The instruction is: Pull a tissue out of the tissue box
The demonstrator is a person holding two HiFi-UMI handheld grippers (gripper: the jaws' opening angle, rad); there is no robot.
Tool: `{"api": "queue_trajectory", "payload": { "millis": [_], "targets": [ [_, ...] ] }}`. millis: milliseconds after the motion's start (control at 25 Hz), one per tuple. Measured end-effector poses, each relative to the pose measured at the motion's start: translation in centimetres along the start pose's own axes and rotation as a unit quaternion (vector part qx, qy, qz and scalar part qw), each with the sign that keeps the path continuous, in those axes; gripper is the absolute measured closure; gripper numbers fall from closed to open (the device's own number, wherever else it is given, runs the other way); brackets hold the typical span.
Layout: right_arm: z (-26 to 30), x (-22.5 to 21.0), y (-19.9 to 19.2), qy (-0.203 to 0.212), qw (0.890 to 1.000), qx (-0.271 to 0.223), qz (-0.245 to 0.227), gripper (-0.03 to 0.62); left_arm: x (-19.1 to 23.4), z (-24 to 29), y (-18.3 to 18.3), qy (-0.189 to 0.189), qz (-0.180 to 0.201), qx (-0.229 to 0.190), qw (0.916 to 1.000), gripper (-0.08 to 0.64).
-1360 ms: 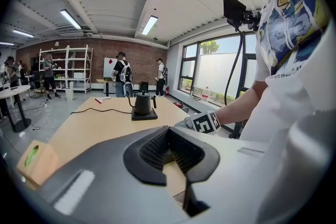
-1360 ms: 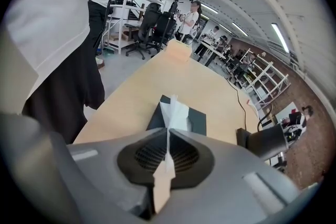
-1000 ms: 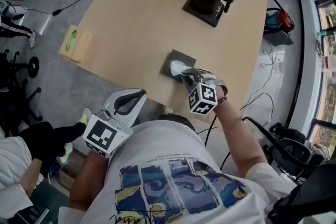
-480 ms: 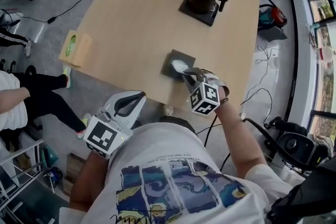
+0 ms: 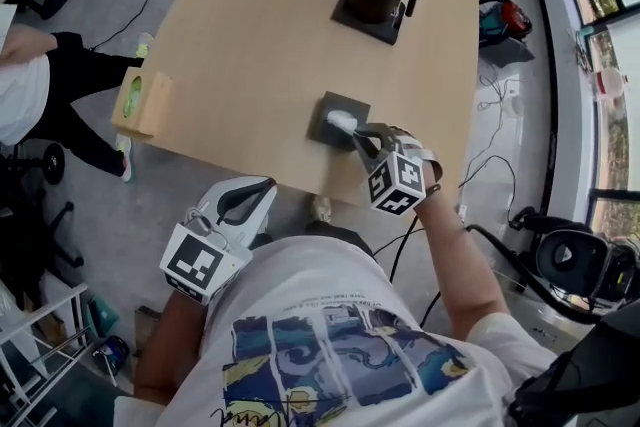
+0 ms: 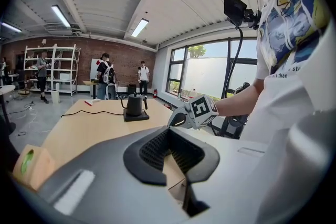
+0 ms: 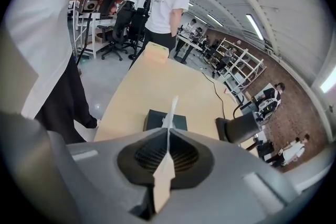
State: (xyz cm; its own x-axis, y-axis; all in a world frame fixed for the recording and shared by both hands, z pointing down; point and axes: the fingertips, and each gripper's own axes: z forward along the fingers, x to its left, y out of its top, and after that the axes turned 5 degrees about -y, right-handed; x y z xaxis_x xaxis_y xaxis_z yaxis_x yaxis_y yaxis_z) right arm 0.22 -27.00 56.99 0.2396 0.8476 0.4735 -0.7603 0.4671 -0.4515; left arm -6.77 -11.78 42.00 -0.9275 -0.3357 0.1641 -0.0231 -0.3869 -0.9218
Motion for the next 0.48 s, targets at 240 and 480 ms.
{"api": "queue_trajectory", "payload": {
  "millis": [240,480],
  "targets": [
    [-1.1,-1.1,0.6,-0.027,1.000,0.007,0.014,0.589,0.4,-0.6,-0.4,-0.019,0.011,-0.003,0.9998,0.554],
    [-2.7,-2.4,1.7,-0.056,0.998,0.012,0.027,0.589,0.6,-1.1,-0.5,-0.039,0.017,-0.005,0.9991,0.554]
  ]
}}
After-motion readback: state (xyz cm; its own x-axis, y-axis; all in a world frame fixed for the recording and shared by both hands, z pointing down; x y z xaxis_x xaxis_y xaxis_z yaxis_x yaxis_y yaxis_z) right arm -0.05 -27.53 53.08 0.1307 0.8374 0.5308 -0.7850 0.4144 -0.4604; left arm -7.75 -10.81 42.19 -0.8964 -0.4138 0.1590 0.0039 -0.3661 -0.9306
